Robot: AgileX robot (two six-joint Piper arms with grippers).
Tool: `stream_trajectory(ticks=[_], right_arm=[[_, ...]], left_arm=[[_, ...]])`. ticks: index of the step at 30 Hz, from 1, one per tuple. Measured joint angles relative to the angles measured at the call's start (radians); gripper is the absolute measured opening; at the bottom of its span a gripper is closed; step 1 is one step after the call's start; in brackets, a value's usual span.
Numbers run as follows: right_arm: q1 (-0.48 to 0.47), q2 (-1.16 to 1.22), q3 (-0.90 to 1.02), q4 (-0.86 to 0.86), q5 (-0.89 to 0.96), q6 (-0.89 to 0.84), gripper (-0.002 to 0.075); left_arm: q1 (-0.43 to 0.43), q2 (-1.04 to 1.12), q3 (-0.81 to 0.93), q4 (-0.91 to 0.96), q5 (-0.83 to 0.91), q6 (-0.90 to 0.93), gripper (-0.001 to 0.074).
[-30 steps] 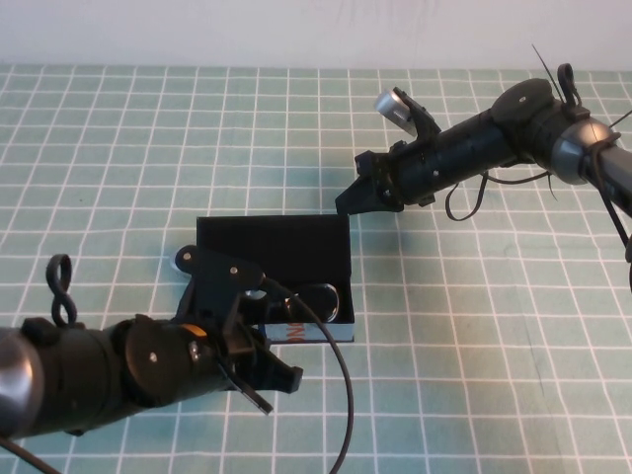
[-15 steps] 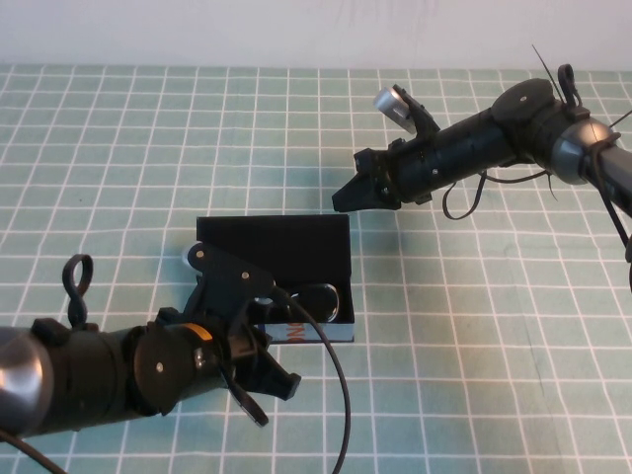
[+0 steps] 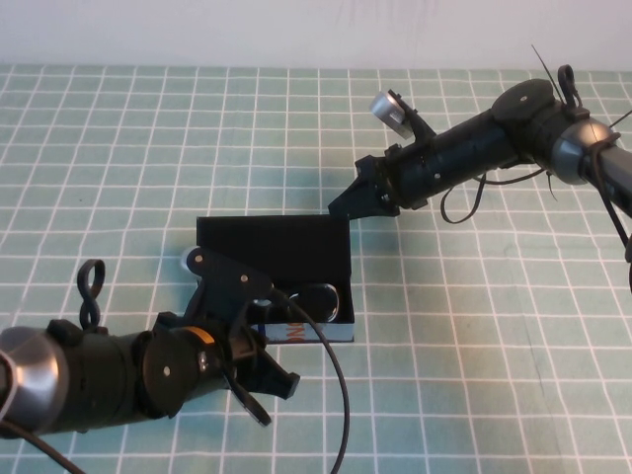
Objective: Return glasses to glasses case
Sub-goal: Close the glasses case
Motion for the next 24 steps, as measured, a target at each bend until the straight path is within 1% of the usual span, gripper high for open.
stream_trajectory(ticks=[7, 19, 24], right_arm=[[0.002, 0.0, 0.0, 0.022, 0.0, -0.001, -0.0011], [0.038, -0.013, 0.0, 0.025, 0.0, 0.047, -0.0011], [0.049, -0.064, 0.02, -0.009, 0.0, 0.057, -0.0011]], left_arm=[[0.0, 0.0, 0.0, 0.012, -0.002, -0.002, 0.0001], [0.0, 0.0, 0.0, 0.015, -0.007, -0.002, 0.0001], [0.0, 0.0, 0.0, 0.017, -0.01, -0.002, 0.0001]])
